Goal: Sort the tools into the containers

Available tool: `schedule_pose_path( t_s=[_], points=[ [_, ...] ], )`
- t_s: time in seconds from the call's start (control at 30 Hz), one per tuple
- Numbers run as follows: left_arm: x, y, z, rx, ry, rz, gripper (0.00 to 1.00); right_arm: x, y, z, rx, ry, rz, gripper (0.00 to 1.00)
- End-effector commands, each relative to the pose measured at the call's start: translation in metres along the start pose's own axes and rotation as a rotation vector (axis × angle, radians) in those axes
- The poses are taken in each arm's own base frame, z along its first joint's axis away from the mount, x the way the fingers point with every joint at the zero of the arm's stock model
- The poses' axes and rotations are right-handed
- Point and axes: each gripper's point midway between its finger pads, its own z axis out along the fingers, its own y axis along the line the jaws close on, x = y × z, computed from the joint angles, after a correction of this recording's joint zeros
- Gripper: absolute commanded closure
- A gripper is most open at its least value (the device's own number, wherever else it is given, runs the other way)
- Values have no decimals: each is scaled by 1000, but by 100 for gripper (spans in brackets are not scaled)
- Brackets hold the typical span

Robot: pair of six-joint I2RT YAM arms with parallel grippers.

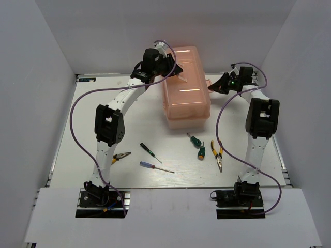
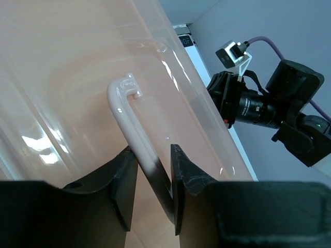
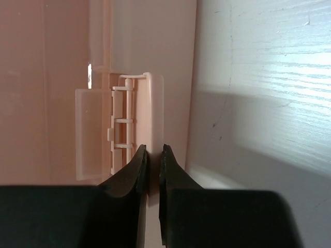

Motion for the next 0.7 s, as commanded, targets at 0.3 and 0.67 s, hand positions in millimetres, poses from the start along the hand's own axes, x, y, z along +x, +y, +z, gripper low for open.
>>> schedule_pose_path(
  t_s=[0.3, 0.67],
  points=[
    [-1, 8, -9, -41, 39, 29, 93, -22, -9, -21, 71, -88, -94, 100],
    [-35, 6, -45, -71, 8, 72, 100, -37, -19, -41, 124, -136, -88, 100]
  ],
)
